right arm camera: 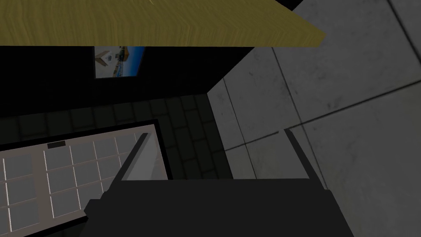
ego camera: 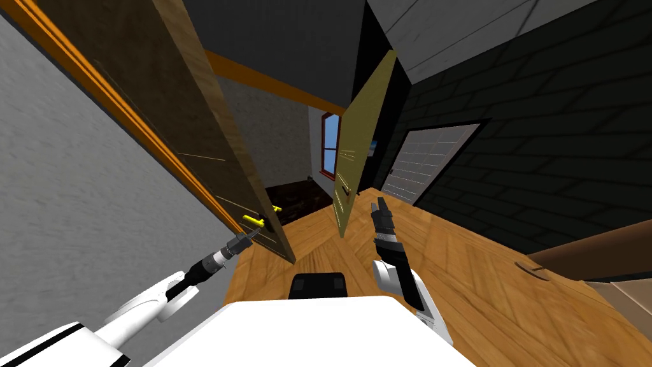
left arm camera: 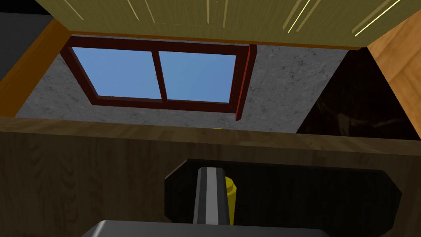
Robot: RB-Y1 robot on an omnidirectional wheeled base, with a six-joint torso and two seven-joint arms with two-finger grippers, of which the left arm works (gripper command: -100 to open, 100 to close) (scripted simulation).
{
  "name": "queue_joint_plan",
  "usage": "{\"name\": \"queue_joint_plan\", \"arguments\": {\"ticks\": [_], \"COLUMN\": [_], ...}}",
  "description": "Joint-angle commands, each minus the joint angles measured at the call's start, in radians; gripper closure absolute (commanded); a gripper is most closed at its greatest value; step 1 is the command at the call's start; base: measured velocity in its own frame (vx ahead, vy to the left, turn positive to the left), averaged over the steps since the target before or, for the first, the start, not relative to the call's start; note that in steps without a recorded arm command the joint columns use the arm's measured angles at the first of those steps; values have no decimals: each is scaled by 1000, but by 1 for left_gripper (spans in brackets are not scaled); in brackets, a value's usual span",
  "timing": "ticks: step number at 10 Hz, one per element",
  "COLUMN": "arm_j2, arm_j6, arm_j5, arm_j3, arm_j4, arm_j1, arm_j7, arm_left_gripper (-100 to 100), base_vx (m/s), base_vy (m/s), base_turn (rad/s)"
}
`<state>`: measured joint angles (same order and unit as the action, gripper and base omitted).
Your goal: Pull the door open
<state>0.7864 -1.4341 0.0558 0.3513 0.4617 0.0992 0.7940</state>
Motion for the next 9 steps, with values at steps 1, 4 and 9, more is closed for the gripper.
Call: {"name": "queue_joint_plan", "arguments": {"ticks": [1,4,9], "arm_j2": [-4,9,19], "arm_j6": [-16,1,14], "arm_j5": [0,-15,-28], "arm_j3": [-1,-19,-35], "arm_j4": [-50,-11,-75], "arm_j1": [22,12,-1], "arm_j7": [2,5,6], "arm_left_gripper": [-100,-100,-100], "base_vx": [-73,-61,-28], "base_vy": [99,87,48], "base_turn": [31,97,57]}}
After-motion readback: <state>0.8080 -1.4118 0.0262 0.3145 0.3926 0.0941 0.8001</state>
